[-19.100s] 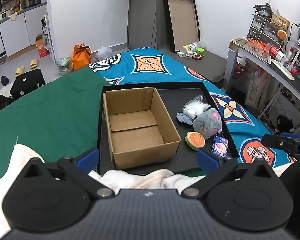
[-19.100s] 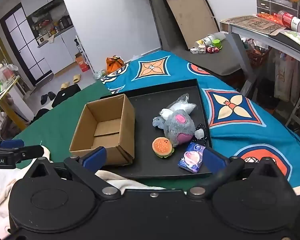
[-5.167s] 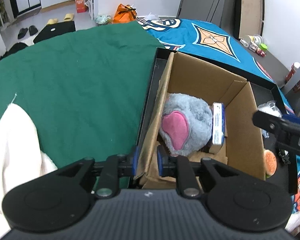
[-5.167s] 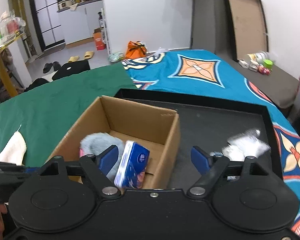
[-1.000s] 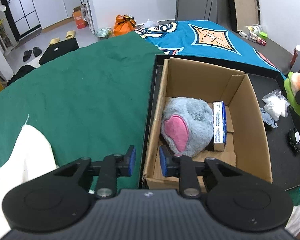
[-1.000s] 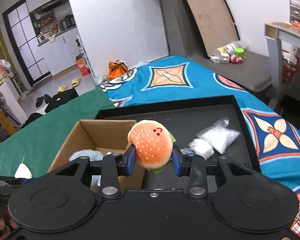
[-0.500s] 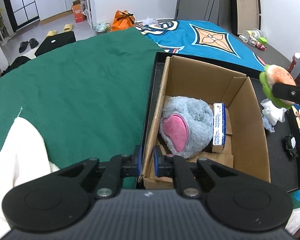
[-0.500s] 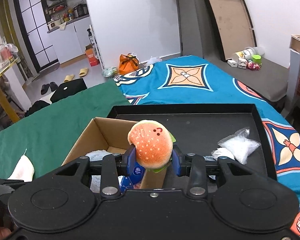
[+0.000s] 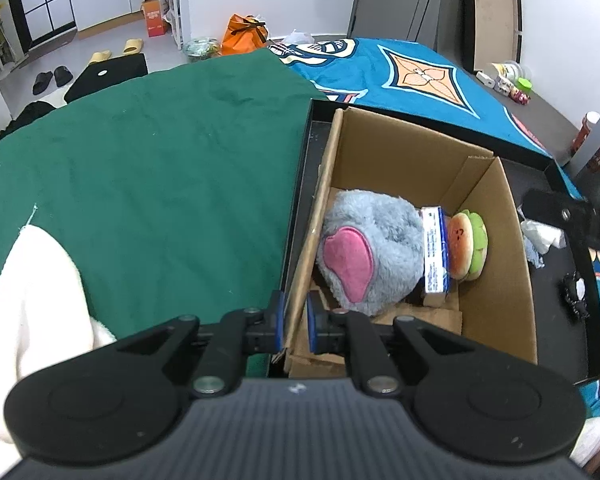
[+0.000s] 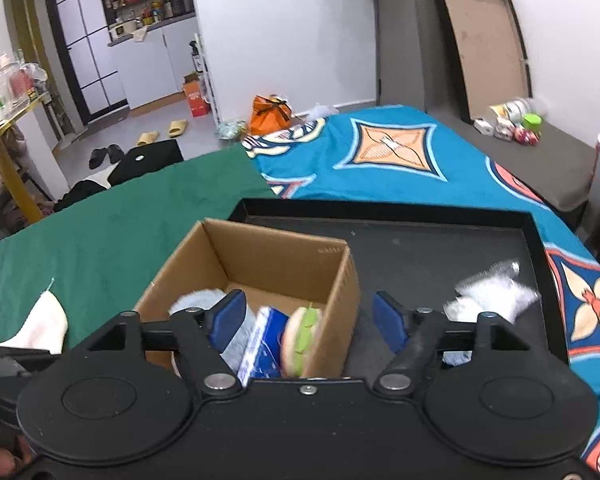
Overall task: Organize soft objects
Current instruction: 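Carry the burger plush with the right gripper into the box, release, then reach the right gripper to the black dotted plush and grasp it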
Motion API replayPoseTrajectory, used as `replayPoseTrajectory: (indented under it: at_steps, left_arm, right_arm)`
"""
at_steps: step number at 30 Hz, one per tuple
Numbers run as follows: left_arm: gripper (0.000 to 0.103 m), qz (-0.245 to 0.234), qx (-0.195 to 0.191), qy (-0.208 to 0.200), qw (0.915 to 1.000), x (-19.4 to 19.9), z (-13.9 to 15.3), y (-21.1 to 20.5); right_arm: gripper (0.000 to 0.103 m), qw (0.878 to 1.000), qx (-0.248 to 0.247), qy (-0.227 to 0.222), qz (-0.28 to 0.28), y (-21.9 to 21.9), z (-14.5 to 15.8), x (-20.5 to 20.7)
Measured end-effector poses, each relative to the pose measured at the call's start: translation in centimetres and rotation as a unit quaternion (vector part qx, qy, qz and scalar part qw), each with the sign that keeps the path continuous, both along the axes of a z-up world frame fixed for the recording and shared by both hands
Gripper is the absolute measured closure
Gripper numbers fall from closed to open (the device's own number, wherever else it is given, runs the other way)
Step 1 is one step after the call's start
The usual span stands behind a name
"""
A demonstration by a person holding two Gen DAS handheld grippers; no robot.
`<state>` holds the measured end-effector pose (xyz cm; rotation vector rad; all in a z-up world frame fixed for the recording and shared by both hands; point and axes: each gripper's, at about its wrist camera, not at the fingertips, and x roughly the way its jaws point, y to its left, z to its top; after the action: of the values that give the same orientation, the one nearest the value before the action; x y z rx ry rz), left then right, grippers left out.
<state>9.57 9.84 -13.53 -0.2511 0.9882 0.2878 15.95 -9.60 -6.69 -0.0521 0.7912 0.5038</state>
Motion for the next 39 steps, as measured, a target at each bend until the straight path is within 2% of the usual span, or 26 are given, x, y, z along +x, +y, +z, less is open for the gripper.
replayPoseTrajectory:
  at_steps: [12, 22, 30, 39]
  left_arm:
    - [0.086, -0.021, 0.048, 0.016, 0.9985, 0.3, 0.5, -1.6]
    - [0.057, -0.028, 0.084, 0.022, 0.9958, 0.5, 1.0, -2.7]
    - [0.054, -0.039, 0.112, 0.031, 0.9924, 1.0, 1.2, -3.8]
    - [0.049, -0.035, 0.115, 0.037, 0.9921, 1.7, 1.2, -4.8]
  right_arm:
    - [0.029, 0.999, -0.008, 0.024, -0.036, -4.6, -2.0, -1.0]
    - [0.028, 0.997, -0.002, 0.037, -0.070, -8.7, -3.4, -0.4]
    - [0.028, 0.995, 0.010, 0.046, -0.089, -10.8, -4.8, -0.1]
    - [0.028, 0.990, 0.018, 0.066, -0.121, -13.2, -7.1, 0.4]
